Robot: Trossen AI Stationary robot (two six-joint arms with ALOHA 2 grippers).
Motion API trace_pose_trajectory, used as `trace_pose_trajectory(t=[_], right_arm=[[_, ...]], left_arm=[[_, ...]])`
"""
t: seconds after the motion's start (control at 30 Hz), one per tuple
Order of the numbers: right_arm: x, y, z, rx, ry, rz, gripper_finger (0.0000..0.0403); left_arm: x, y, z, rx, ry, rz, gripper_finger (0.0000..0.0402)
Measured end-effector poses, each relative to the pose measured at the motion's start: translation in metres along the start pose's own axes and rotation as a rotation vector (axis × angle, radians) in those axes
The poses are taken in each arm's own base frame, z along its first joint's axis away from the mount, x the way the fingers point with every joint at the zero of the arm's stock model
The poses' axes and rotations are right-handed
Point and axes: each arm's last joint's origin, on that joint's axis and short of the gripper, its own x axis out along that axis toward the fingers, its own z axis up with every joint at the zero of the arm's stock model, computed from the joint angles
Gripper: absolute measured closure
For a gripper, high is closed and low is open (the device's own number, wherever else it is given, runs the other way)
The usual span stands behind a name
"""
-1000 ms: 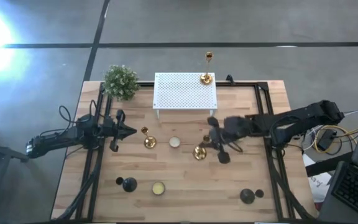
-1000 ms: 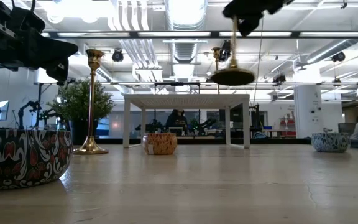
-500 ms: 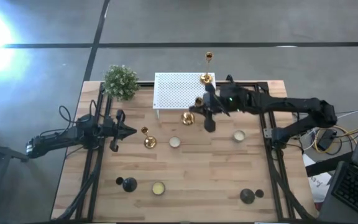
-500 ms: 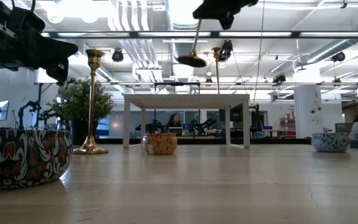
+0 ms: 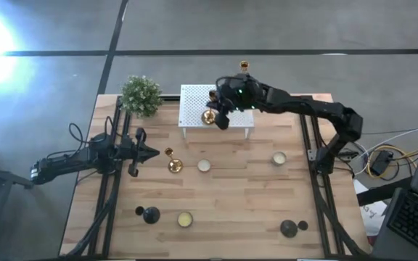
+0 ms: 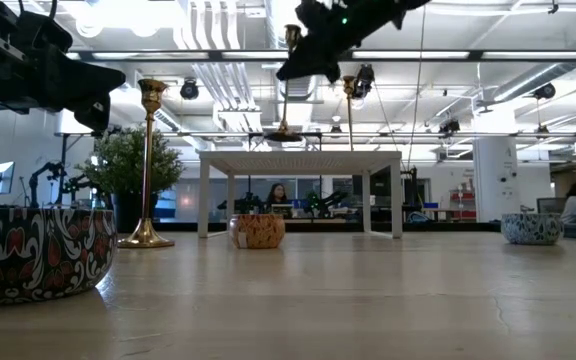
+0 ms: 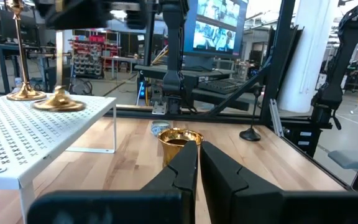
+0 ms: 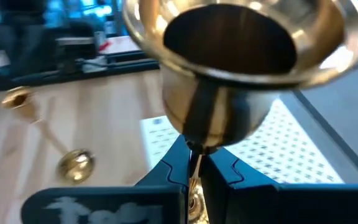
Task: Pick & Place candle stick holders
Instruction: Put the right golden candle holder on the shelf aligned with the other golden candle holder
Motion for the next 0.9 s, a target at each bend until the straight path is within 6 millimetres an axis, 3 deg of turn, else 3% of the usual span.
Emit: trace_pose_trajectory(t=[0.27,0.43,0.63,0.9], right_arm=[[0.005,-0.037,0.004,0.072,-0.008,-0.188,0.0391],[0.003,-0.045,0.005,0.108,-0.013,-0.254,0.0391],[0.004,-0.038,0.006,0.16,-0.02,-0.271,0.0391],[0.009,-0.007,0.005,0.197,-0.015,-0.291,0.0391]], left_arm=[[0.0,0.0,0.0,-0.001,0.003,0.0,0.0378],[0.0,0.0,0.0,0.0,0.003,0.0,0.0378],[0.0,0.0,0.0,-0.001,0.003,0.0,0.0378],[0.0,0.0,0.0,-0.001,0.003,0.0,0.0378]])
